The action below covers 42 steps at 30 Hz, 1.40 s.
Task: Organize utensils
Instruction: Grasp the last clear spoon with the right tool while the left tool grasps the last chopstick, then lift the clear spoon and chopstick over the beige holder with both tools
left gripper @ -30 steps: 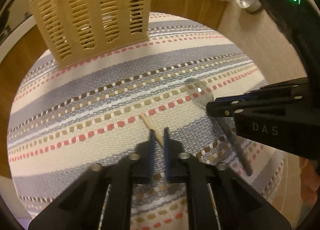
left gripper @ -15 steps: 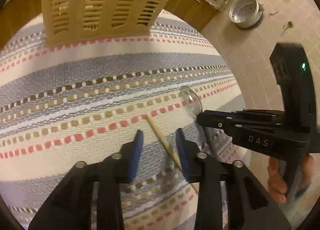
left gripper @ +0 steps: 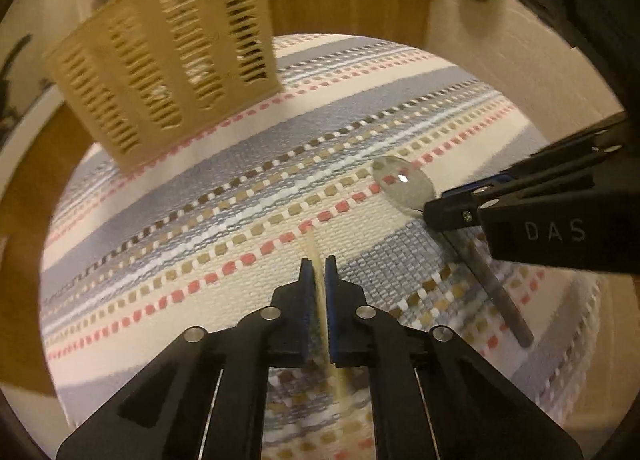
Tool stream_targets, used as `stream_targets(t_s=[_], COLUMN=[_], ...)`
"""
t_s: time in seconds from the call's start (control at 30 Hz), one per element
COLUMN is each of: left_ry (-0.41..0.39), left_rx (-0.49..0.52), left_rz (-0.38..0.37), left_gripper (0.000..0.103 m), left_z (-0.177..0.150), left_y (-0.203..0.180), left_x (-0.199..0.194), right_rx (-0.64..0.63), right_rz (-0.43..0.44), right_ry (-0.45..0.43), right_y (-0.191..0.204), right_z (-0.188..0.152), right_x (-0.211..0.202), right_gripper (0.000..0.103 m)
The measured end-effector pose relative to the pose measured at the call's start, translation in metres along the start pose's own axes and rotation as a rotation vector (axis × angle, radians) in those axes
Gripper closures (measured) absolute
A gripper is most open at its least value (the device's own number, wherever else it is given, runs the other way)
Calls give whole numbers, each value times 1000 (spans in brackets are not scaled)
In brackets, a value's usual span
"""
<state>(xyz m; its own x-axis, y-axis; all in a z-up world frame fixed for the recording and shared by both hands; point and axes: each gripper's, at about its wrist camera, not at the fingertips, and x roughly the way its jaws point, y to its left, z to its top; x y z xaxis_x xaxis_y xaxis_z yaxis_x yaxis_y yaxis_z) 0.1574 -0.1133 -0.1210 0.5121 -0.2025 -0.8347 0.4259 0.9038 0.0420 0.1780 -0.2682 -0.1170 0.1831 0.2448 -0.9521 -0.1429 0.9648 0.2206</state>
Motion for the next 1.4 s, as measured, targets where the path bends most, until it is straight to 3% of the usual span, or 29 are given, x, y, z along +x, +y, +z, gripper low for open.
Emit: stream_targets(t_s=[0.17, 0.33, 0.4, 0.43, 0.47, 0.53, 0.77, 0.87, 0.93, 1.0, 1.07, 1.13, 1.23, 1.4], left_ry=[25, 74, 97, 113, 133, 187, 312, 332, 333, 328, 318, 305, 276, 103], left_rx=[-42, -96, -95, -90, -86, -68, 88, 133, 163, 186, 201, 204, 164, 73], left_rz=[-122, -198, -213, -222, -224, -227, -187, -168, -150, -131, -97, -67, -76, -107], left_gripper=[99, 98, 97, 96, 96, 96, 89, 85, 83, 82, 89, 98, 100, 100], left_z=[-5, -2, 1, 5, 8, 12, 29, 30, 29, 29, 28, 26, 23, 22], left_y=[34, 47, 50, 50, 51, 48, 26, 17, 9, 3, -3, -6, -2, 12], left_x=[-4, -2, -2, 1, 2, 7, 13, 15, 14, 13, 14, 12, 6, -25], right_rx=[19, 15, 19, 19, 22, 23, -28, -57, -85, -110, -120, -135, -137, -132], right_rz=[-6, -16, -23, -33, -38, -39, -55, -82, -122, -170, -167, -170, -153, -80], right_ry=[3, 26, 19, 8, 0, -18, 7, 23, 17, 7, 6, 1, -11, -99], right_y=[3, 13, 18, 18, 19, 18, 33, 41, 47, 53, 56, 59, 60, 54], right_z=[0, 5, 11, 14, 17, 20, 31, 27, 25, 24, 24, 23, 20, 7], right_x=[0, 4, 4, 2, 1, -3, 9, 16, 18, 18, 19, 20, 18, -6], right_gripper=[93, 92, 86, 79, 69, 63, 65, 66, 70, 83, 91, 92, 93, 93])
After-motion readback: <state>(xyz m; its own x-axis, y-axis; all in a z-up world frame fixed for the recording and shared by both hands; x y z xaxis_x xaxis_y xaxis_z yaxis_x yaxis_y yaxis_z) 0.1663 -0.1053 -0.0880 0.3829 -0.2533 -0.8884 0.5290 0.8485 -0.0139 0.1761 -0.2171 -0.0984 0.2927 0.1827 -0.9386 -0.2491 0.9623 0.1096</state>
